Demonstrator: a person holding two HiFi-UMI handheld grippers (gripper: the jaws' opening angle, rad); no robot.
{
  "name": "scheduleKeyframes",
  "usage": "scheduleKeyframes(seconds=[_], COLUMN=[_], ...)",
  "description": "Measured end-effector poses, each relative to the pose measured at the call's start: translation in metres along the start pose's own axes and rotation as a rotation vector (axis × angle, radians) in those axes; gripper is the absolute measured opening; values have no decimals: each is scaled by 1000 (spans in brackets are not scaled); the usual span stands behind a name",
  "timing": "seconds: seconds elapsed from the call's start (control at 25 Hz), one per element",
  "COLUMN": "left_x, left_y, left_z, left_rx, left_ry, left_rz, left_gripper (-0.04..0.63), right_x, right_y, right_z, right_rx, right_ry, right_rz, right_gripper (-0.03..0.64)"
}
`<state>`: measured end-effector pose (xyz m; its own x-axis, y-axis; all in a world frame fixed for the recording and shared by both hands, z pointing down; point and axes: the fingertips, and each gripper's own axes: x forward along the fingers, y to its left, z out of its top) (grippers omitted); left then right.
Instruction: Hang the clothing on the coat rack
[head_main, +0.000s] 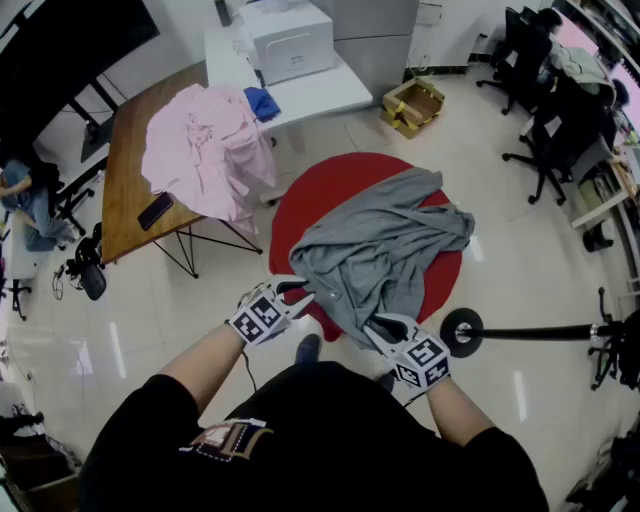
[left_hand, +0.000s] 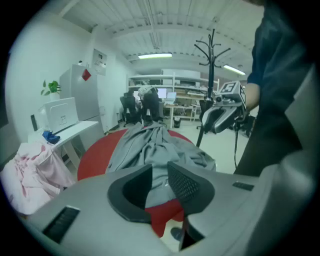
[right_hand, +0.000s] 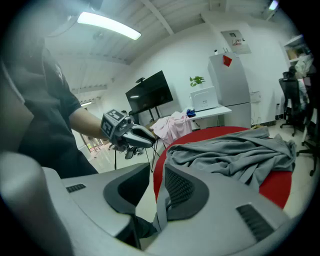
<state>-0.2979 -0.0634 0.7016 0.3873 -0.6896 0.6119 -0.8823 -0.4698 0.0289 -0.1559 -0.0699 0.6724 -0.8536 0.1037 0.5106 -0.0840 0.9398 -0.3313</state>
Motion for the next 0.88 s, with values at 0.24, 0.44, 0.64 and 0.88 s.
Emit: scheduleKeyframes(seconds=[0.24, 0.44, 0.64, 0.88], left_x=[46, 69, 84, 88], left_y=[24, 30, 40, 48], left_z=[-36, -71, -107, -118], left_rx=[325, 594, 665, 539], left_ry=[240, 428, 585, 628], left_rz=[-42, -142, -264, -356], left_gripper=[205, 264, 279, 282], right_x=[62, 103, 119, 117], right_y=[-8, -8, -22, -29], right_z=[-29, -71, -125, -119], right_rx=[-146, -279, -377, -414], right_ry=[199, 403, 592, 610], right_rz=[3, -3, -9, -31], right_gripper=[198, 268, 278, 106])
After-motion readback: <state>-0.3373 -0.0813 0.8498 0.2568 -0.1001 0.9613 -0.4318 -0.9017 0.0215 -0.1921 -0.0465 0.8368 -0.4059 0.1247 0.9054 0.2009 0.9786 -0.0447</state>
